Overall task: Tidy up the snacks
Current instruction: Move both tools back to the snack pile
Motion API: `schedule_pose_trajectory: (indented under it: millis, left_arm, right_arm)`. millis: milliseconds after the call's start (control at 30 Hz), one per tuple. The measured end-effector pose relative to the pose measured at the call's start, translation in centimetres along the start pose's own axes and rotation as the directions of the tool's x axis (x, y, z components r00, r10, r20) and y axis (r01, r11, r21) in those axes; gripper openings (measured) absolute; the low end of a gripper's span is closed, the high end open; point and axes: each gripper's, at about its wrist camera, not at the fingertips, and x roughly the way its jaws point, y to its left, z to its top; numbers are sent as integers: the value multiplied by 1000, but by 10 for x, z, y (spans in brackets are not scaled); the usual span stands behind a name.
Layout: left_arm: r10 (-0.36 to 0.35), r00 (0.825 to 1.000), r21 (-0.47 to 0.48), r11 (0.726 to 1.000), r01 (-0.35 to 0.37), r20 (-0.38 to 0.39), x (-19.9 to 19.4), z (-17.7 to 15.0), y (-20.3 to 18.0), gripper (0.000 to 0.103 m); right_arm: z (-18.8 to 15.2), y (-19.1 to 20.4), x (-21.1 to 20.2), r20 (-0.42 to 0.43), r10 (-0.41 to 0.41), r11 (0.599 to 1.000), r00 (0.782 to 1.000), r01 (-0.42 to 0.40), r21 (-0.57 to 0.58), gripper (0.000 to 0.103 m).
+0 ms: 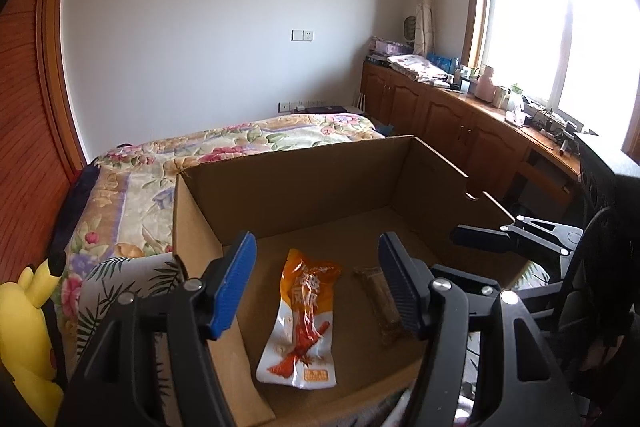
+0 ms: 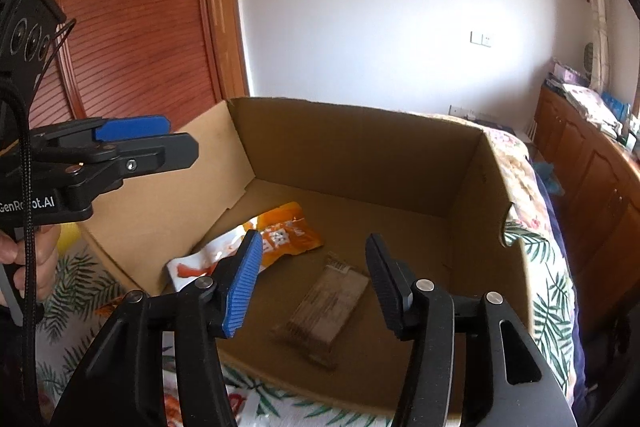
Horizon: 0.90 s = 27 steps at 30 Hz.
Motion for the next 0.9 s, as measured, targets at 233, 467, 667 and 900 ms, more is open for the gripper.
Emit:
schedule_pose_trajectory:
  millis: [233, 467, 667, 900]
  left_arm:
    - [-11, 999, 29, 1000, 10, 31, -40, -12, -13, 66]
    - [-30, 999, 46, 999, 29, 24, -65, -39, -23, 69]
    - [-29, 1000, 49, 998, 29, 1, -70, -66, -29, 71]
    - [-22, 999, 74, 997, 26, -50, -64, -100, -37, 74]
  right_arm:
    - [-12, 6, -38, 30, 20, 1000, 999, -21, 23, 55]
    - [-40, 15, -74, 27, 47, 998, 999, -48, 29, 55]
    - [-68, 18, -83, -1, 60, 997, 998, -60, 50, 55]
    - [-105, 22, -84, -56, 89, 992, 994, -83, 96, 55]
